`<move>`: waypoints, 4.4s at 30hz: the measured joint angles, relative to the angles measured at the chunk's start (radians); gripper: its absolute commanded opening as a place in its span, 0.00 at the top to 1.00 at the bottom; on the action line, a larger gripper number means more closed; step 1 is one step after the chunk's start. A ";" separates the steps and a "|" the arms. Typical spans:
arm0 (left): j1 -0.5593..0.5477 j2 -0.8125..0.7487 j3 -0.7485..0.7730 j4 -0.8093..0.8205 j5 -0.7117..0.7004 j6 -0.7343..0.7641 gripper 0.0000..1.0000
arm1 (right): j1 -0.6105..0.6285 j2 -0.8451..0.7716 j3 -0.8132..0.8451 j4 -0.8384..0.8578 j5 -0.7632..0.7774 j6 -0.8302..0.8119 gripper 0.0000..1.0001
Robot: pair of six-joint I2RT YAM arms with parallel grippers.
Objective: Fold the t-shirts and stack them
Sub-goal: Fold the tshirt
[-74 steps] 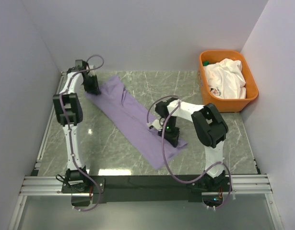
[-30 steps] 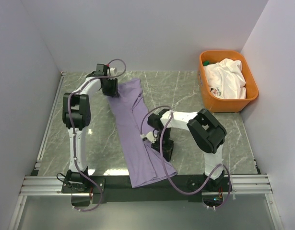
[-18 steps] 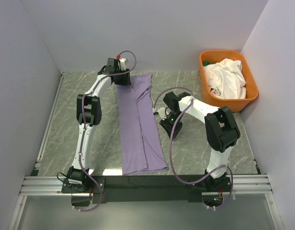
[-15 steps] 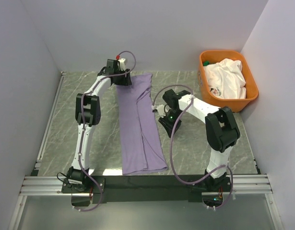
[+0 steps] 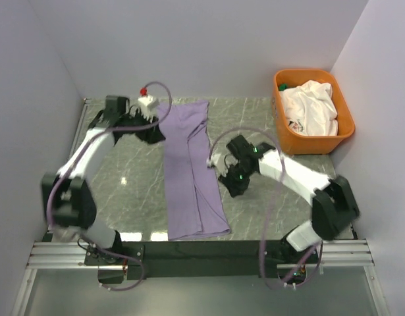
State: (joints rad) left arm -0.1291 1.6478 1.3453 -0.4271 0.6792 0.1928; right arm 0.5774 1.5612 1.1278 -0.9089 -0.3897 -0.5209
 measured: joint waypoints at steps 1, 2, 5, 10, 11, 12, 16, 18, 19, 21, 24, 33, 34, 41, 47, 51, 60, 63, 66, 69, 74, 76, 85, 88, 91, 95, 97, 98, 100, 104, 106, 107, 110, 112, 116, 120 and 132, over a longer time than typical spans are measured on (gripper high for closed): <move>0.009 -0.082 -0.053 -0.035 0.035 0.082 0.35 | 0.037 -0.071 -0.053 0.026 0.009 -0.030 0.63; 0.015 -0.156 -0.100 -0.079 0.068 0.170 0.32 | 0.078 -0.138 -0.107 0.055 0.018 -0.063 0.61; 0.007 -0.353 -0.248 -0.241 0.148 0.460 0.30 | 0.195 -0.309 -0.261 0.149 0.049 -0.154 0.56; -0.126 -0.554 -0.522 -0.400 0.165 0.748 0.31 | 0.329 -0.496 -0.497 0.299 0.110 -0.299 0.53; -0.177 -0.583 -0.569 -0.408 0.161 0.766 0.31 | 0.360 -0.516 -0.534 0.320 0.121 -0.323 0.53; -0.229 -0.608 -0.607 -0.409 0.153 0.777 0.31 | 0.390 -0.533 -0.566 0.338 0.129 -0.347 0.53; -0.382 -0.676 -0.691 -0.376 0.130 0.789 0.31 | 0.480 -0.563 -0.631 0.394 0.143 -0.411 0.52; -0.427 -0.691 -0.716 -0.356 0.117 0.790 0.31 | 0.490 -0.559 -0.636 0.417 0.146 -0.430 0.52; -0.446 -0.697 -0.729 -0.345 0.106 0.790 0.31 | 0.494 -0.555 -0.636 0.430 0.146 -0.441 0.52; -0.486 -0.710 -0.752 -0.328 0.088 0.788 0.31 | 0.502 -0.542 -0.636 0.451 0.143 -0.458 0.52; -0.565 -0.729 -0.787 -0.289 0.055 0.773 0.32 | 0.520 -0.519 -0.636 0.463 0.133 -0.480 0.52; -0.764 -0.725 -0.858 -0.148 -0.031 0.684 0.35 | 0.600 -0.489 -0.638 0.451 0.113 -0.526 0.52; -0.782 -0.724 -0.866 -0.132 -0.038 0.677 0.35 | 0.610 -0.487 -0.640 0.452 0.113 -0.528 0.52; -0.875 -0.695 -0.907 -0.069 -0.102 0.645 0.41 | 0.644 -0.395 -0.629 0.478 0.143 -0.528 0.57; -0.902 -0.632 -0.928 -0.021 -0.171 0.631 0.49 | 0.649 -0.334 -0.607 0.541 0.179 -0.517 0.64; -0.903 -0.603 -0.930 -0.009 -0.203 0.631 0.51 | 0.660 -0.312 -0.607 0.585 0.220 -0.505 0.75; -0.915 -0.573 -0.925 0.004 -0.222 0.635 0.73 | 0.671 -0.261 -0.606 0.681 0.317 -0.483 1.00; -0.916 -0.579 -0.929 0.015 -0.232 0.643 0.84 | 0.671 -0.263 -0.607 0.684 0.325 -0.470 1.00; -0.912 -0.592 -0.933 0.030 -0.269 0.654 0.95 | 0.671 -0.274 -0.607 0.665 0.326 -0.456 1.00; -0.911 -0.645 -0.936 0.013 -0.282 0.650 0.99 | 0.671 -0.314 -0.607 0.605 0.316 -0.427 1.00; -0.880 -0.749 -0.935 -0.016 -0.270 0.615 0.99 | 0.665 -0.401 -0.597 0.517 0.298 -0.377 1.00; -0.835 -0.774 -0.929 -0.039 -0.250 0.606 0.99 | 0.649 -0.417 -0.578 0.492 0.290 -0.367 1.00; -0.621 -0.756 -0.853 -0.070 -0.179 0.626 0.99 | 0.491 -0.424 -0.497 0.467 0.261 -0.421 1.00; -0.530 -0.699 -0.816 -0.051 -0.154 0.658 0.99 | 0.404 -0.369 -0.436 0.471 0.247 -0.470 1.00; -0.444 -0.636 -0.779 -0.032 -0.129 0.698 0.99 | 0.327 -0.293 -0.362 0.475 0.225 -0.523 1.00; -0.325 -0.520 -0.715 0.013 -0.091 0.763 0.99 | 0.243 -0.192 -0.263 0.483 0.198 -0.589 1.00; -0.270 -0.459 -0.682 0.039 -0.075 0.790 0.99 | 0.203 -0.138 -0.211 0.490 0.183 -0.623 1.00; -0.245 -0.430 -0.665 0.053 -0.069 0.801 0.98 | 0.189 -0.118 -0.192 0.494 0.180 -0.634 1.00; -0.198 -0.352 -0.611 0.073 -0.050 0.825 0.98 | 0.154 -0.058 -0.132 0.495 0.164 -0.661 1.00; -0.126 -0.180 -0.470 0.101 -0.020 0.863 0.98 | 0.090 0.072 0.013 0.484 0.143 -0.708 1.00; -0.101 -0.101 -0.397 0.115 -0.012 0.873 0.98 | 0.061 0.132 0.083 0.488 0.136 -0.728 1.00; -0.089 -0.063 -0.364 0.122 -0.008 0.878 0.97 | 0.046 0.164 0.118 0.487 0.132 -0.737 1.00; -0.068 0.039 -0.263 0.131 0.003 0.889 0.96 | 0.007 0.261 0.233 0.470 0.126 -0.758 1.00; -0.056 0.089 -0.210 0.134 0.006 0.895 0.95 | -0.012 0.315 0.296 0.470 0.122 -0.769 1.00; -0.041 0.183 -0.124 0.134 0.006 0.906 0.86 | -0.034 0.402 0.385 0.463 0.120 -0.782 0.83; -0.030 0.243 -0.077 0.127 0.000 0.920 0.52 | -0.038 0.455 0.419 0.474 0.144 -0.770 0.39; 0.009 0.086 -0.169 0.050 0.019 0.875 0.41 | -0.043 0.206 0.218 0.454 0.109 -0.726 0.43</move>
State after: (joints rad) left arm -0.1200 1.7336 1.1767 -0.3767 0.6983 1.0683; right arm 0.5343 1.7676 1.3457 -0.4549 -0.2806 -1.2465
